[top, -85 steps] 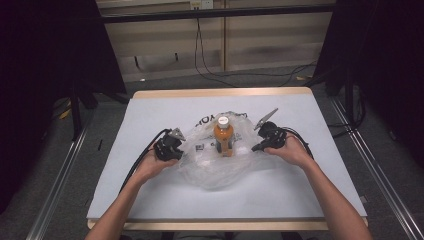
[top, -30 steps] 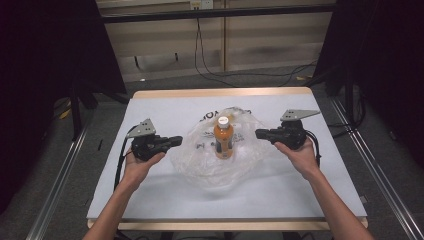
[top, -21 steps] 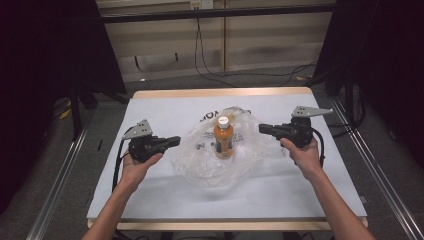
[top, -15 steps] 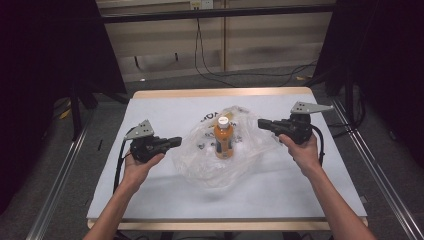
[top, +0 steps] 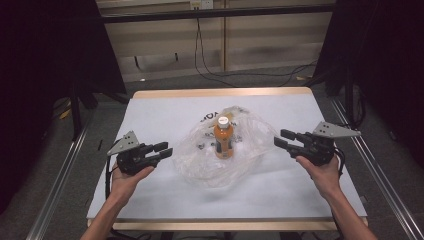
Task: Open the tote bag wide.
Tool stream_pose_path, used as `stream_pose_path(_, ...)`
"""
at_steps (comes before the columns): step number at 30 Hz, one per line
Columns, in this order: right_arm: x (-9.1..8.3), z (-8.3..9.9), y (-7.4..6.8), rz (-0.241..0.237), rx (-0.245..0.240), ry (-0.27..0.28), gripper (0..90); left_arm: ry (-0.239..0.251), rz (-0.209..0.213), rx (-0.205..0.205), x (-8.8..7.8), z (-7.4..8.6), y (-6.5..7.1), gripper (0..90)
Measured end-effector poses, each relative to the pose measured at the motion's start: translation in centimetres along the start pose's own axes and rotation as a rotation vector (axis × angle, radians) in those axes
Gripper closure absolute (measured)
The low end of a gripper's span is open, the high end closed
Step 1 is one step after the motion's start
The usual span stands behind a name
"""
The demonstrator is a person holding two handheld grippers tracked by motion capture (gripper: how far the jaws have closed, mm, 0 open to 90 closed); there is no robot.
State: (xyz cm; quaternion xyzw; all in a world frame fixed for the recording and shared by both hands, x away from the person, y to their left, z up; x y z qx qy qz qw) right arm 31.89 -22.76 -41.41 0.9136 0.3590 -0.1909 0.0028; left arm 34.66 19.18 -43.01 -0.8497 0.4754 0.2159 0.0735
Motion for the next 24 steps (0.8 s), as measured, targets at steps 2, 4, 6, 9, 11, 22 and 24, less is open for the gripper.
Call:
stream_pose_path(2, -0.6, 0.7, -0.3, 0.021, 0.009, 0.005, 33.0, 0.003, -0.027, -0.006, -0.4, 0.4, 0.2, 49.6)
stream_pose_path(4, -1.2, 1.3, -0.6, 0.033, 0.024, 0.005, 20.5, 0.007, -0.030, -0.016, -0.8, 0.8, 0.4, 38.8)
stream_pose_path(6, -1.7, 1.9, -1.0, 0.051, 0.034, -0.011, 11.1, 0.006, -0.055, -0.034, -1.3, 1.4, 0.4, 26.7)
stream_pose_path(9, -2.6, 3.3, -1.5, 0.075, 0.023, -0.043, 6.5, 0.012, -0.067, -0.071, -1.8, 2.5, 0.7, 15.5)
stream_pose_path(11, -3.3, 4.2, -1.7, 0.088, 0.032, -0.047, 5.8, 0.006, -0.068, -0.076, -2.1, 3.2, 0.9, 10.7)
stream_pose_path(22, -5.2, 7.6, -0.7, 0.173, 0.084, -0.049, 3.9, -0.010, -0.071, -0.089, -3.4, 6.1, 1.3, 2.3)
stream_pose_path(24, -5.4, 7.5, -0.6, 0.181, 0.095, -0.036, 3.6, -0.014, -0.060, -0.093, -3.3, 6.3, 1.1, 2.2)
Point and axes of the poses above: each handheld gripper's, and its own axes: x roughly forward along the jaws, z roughly out of its underside, y roughly to its right, the point moved 6 cm from there along x, roughly forward along the jaws, and after that the axes turned 5 degrees about -y, right-handed, at the moved point
